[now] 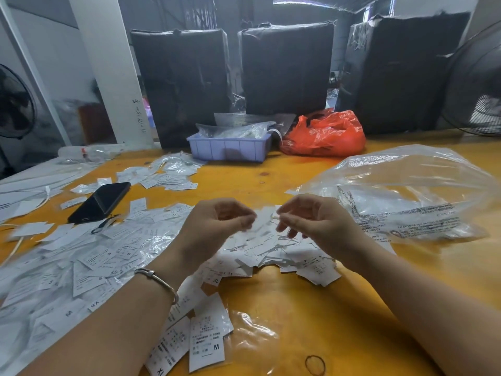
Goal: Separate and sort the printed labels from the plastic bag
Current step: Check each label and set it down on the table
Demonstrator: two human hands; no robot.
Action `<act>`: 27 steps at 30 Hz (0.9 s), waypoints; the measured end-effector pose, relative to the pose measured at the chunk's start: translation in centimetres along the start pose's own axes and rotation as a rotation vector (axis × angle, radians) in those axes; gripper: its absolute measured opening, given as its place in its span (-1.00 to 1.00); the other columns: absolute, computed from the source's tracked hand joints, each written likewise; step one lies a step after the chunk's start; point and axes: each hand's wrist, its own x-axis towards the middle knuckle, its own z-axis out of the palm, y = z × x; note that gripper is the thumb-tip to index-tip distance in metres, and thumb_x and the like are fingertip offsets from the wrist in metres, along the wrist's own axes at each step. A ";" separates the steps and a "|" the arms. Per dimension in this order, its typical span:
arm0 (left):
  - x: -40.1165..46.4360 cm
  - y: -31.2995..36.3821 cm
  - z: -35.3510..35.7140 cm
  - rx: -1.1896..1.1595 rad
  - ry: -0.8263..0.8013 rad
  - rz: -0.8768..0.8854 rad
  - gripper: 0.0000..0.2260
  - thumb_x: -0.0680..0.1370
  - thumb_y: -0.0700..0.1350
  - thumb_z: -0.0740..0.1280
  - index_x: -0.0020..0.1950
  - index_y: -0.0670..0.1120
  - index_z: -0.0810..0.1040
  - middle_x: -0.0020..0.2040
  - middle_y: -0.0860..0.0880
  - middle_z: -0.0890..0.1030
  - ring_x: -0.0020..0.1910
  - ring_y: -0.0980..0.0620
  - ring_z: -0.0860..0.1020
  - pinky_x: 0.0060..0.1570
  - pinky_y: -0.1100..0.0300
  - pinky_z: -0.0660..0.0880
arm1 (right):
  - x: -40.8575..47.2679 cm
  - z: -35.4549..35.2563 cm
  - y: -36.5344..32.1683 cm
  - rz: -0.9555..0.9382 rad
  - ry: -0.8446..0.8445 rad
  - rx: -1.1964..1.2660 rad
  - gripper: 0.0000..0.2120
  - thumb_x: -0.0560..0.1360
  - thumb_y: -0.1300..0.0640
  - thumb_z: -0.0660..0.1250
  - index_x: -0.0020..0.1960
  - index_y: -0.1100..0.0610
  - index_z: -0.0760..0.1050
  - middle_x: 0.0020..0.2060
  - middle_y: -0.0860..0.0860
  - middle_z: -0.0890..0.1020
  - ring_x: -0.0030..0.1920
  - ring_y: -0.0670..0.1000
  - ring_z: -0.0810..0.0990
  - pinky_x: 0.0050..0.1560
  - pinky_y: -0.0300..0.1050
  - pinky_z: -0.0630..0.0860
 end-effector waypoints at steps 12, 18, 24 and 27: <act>0.3 -0.3 -0.1 0.005 0.207 -0.065 -0.94 0.48 -0.21 0.44 -0.10 -0.17 0.60 -0.22 -0.05 0.71 -0.23 0.05 0.66 -0.18 0.20 0.53 | 0.1 1.8 0.9 -0.285 -0.109 -0.622 -0.92 0.45 0.06 0.44 -0.09 0.02 0.69 -0.12 -0.10 0.64 -0.02 0.00 0.50 -0.09 -0.05 0.46; 0.3 -0.4 -0.5 0.017 0.253 -0.097 -0.89 0.50 -0.27 0.33 -0.15 -0.13 0.62 -0.21 -0.05 0.70 -0.21 0.06 0.66 -0.18 0.23 0.51 | 0.1 1.6 0.5 -0.308 0.011 -0.484 -0.95 0.47 0.18 0.41 -0.16 0.12 0.65 -0.16 -0.04 0.66 -0.12 0.02 0.54 -0.14 -0.01 0.49; 0.3 -0.3 -0.6 -0.021 0.225 -0.134 -0.96 0.49 -0.30 0.31 -0.10 -0.20 0.54 -0.14 -0.10 0.68 -0.27 0.02 0.69 -0.38 0.23 0.52 | 0.4 0.2 0.2 0.041 0.147 0.134 -0.95 0.49 0.32 0.34 -0.11 0.30 0.57 -0.30 0.09 0.68 -0.37 -0.02 0.61 -0.40 -0.23 0.44; 0.3 -0.4 -0.6 0.042 0.232 -0.107 -0.95 0.46 -0.30 0.38 -0.12 -0.18 0.57 -0.21 -0.08 0.67 -0.32 0.11 0.66 -0.43 0.32 0.47 | 0.3 -0.2 0.2 0.123 0.158 0.299 -0.96 0.46 0.40 0.32 -0.09 0.35 0.52 -0.32 0.13 0.68 -0.37 0.02 0.62 -0.39 -0.21 0.44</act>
